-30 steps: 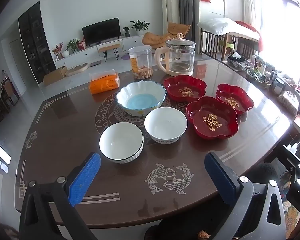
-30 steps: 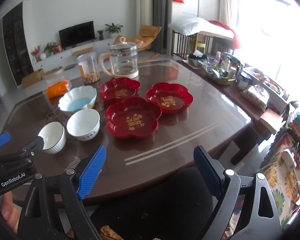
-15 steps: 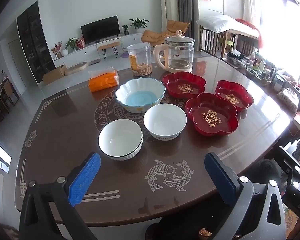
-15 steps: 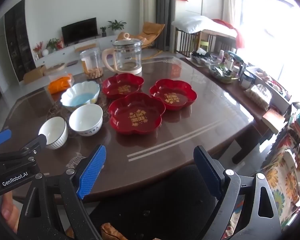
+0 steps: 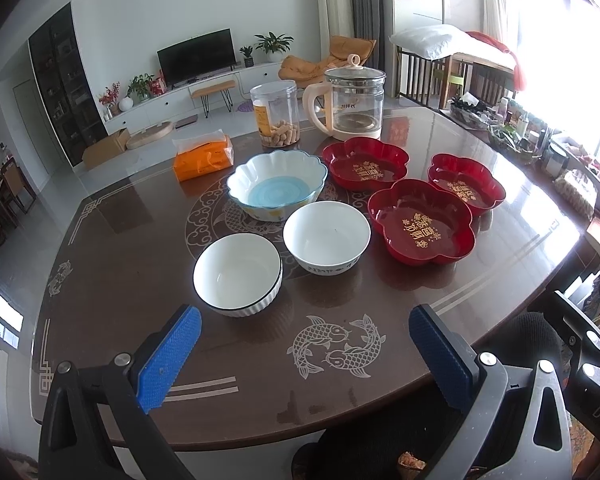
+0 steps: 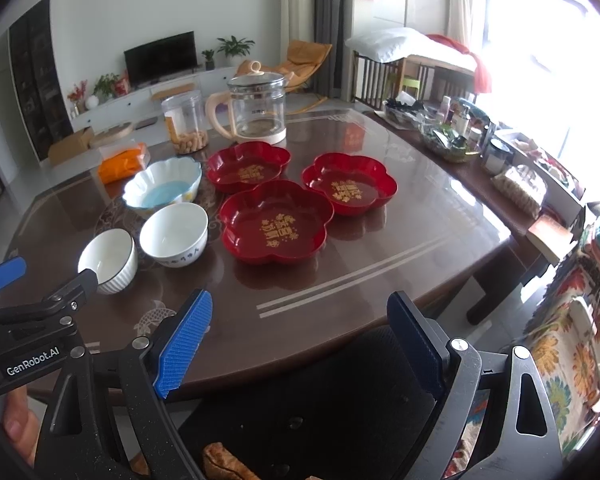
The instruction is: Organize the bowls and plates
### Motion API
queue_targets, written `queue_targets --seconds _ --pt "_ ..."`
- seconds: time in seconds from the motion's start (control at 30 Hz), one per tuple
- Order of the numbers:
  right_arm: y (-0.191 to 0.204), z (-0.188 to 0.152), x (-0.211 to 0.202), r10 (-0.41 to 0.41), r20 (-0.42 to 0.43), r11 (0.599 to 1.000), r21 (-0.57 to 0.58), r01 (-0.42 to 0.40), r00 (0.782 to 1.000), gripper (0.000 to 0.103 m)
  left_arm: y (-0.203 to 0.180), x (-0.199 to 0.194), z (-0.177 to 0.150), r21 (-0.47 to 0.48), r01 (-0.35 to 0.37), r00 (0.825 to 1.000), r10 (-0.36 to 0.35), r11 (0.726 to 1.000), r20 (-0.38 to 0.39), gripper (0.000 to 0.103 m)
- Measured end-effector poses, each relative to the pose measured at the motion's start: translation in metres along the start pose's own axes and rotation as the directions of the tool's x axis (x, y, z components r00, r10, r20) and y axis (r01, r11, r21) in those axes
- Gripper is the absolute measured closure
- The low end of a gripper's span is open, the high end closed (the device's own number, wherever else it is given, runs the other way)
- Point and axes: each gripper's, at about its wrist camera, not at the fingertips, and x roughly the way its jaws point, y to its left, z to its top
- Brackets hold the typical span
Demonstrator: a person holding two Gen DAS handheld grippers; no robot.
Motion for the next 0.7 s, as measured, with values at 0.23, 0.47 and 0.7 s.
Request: queue_targets --seconds 0.23,0.47,0.7 --pt "0.0022 -0.0021 0.0019 0.000 -0.002 1.000 -0.001 0.000 1.000 0.012 0.0000 -0.0004 -0.0001 0.001 0.001 1.000 -0.001 1.000 0.001 0.000" --pt "0.0025 -0.0028 0.0023 -0.001 -0.005 1.000 0.000 0.001 1.000 0.012 -0.0006 0.0007 -0.0003 0.004 0.003 1.000 -0.003 1.000 -0.006 0.000" --pt "0.0056 -0.0084 0.0062 0.004 -0.019 1.000 -0.001 -0.004 1.000 0.012 -0.0007 0.0049 -0.0002 0.006 0.003 1.000 -0.003 1.000 -0.018 0.000"
